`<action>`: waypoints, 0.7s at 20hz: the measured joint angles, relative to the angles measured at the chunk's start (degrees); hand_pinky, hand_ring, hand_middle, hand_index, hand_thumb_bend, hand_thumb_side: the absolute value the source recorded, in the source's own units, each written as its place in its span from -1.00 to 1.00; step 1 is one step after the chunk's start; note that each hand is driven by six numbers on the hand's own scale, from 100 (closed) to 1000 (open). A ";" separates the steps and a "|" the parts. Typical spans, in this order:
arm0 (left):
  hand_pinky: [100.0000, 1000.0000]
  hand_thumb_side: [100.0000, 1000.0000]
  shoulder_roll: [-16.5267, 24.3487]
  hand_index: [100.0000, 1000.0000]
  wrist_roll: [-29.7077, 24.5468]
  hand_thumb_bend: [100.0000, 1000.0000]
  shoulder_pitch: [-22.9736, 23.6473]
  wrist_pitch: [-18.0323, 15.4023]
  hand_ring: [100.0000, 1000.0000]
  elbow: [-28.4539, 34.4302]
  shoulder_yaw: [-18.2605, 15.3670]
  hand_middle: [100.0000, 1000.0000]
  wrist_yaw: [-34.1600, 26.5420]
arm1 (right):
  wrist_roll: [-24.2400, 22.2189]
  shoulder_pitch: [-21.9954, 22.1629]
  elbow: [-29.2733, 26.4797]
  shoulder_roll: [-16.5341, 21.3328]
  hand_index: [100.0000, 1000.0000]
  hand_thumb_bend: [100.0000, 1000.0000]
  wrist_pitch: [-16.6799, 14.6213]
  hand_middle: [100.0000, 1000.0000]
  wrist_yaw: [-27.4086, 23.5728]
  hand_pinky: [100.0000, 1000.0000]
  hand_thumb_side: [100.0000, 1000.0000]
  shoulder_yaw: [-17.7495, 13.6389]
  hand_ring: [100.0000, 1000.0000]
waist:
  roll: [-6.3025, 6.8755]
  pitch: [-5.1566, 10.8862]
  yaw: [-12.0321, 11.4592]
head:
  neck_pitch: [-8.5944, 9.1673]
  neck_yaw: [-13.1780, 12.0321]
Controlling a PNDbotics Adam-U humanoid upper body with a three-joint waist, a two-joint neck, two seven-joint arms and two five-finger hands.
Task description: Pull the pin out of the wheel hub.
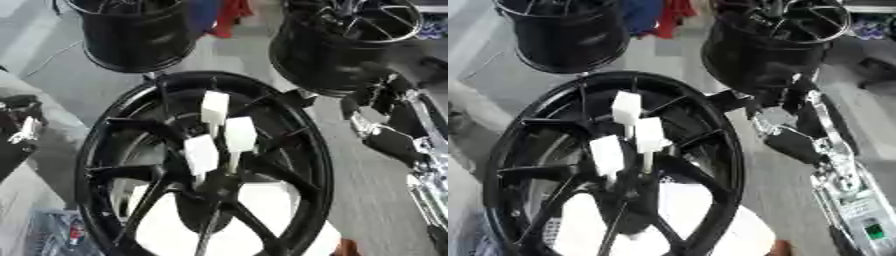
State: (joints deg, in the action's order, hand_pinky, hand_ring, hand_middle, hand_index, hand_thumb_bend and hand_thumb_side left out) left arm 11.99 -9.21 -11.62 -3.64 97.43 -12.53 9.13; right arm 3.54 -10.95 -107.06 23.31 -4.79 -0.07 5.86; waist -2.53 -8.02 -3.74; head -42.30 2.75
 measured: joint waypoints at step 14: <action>0.01 -0.22 0.00 0.43 -0.96 -0.85 0.44 -0.06 0.04 -0.03 0.72 0.23 0.24 | -26.11 -20.94 -6.44 19.00 0.84 -0.47 4.77 0.62 -1.94 0.41 -0.62 11.75 0.54 | -0.96 0.25 -1.28 | -0.05 0.30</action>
State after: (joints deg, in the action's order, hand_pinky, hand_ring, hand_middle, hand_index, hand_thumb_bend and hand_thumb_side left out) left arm 11.99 -10.17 -11.19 -3.70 97.40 -11.81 9.37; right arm -22.57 -31.90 -113.50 42.31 -0.02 -2.01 17.61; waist -3.49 -7.77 -5.02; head -42.35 3.04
